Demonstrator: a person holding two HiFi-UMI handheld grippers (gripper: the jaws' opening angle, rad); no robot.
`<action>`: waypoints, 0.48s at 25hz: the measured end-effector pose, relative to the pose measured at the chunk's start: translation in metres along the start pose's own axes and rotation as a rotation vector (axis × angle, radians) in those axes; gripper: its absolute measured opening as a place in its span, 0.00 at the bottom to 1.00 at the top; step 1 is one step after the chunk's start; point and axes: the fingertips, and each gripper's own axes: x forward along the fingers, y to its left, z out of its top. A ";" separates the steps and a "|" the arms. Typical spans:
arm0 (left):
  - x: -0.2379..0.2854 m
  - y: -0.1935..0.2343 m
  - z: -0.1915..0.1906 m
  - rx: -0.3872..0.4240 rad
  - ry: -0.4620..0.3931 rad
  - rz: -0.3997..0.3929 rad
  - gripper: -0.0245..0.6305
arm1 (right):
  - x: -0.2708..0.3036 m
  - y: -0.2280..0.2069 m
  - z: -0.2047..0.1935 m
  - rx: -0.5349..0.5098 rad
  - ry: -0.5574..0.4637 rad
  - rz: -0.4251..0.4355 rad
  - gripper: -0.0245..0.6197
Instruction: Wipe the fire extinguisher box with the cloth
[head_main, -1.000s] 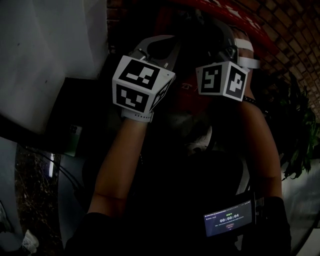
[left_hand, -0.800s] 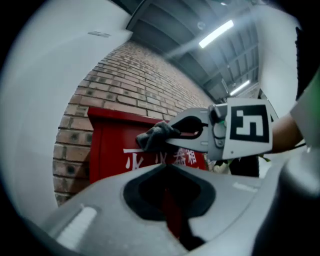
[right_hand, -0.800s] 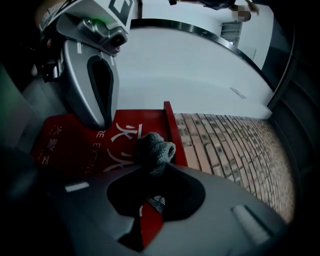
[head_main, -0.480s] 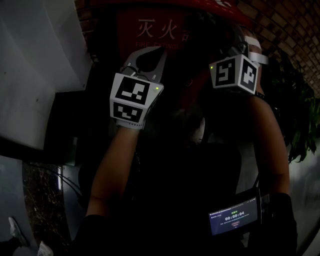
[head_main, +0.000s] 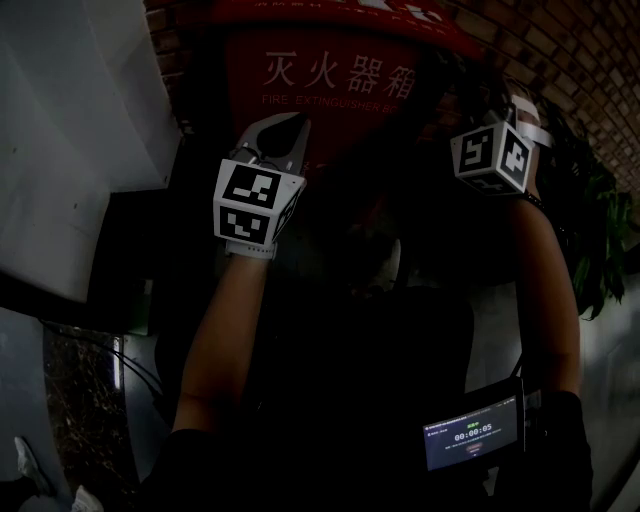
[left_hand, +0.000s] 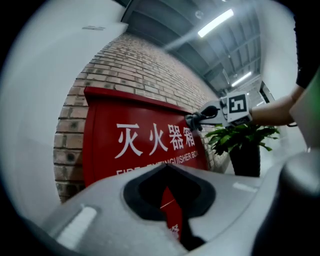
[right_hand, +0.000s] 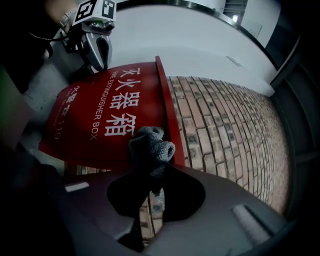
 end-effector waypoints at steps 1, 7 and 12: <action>-0.002 0.004 0.000 -0.003 -0.001 0.008 0.04 | -0.001 0.000 -0.003 0.013 0.009 0.006 0.10; -0.021 0.041 0.010 0.056 -0.026 0.112 0.04 | -0.023 -0.003 0.053 0.022 -0.085 -0.010 0.10; -0.035 0.070 0.014 0.065 -0.035 0.171 0.04 | -0.013 0.023 0.142 0.021 -0.206 0.031 0.10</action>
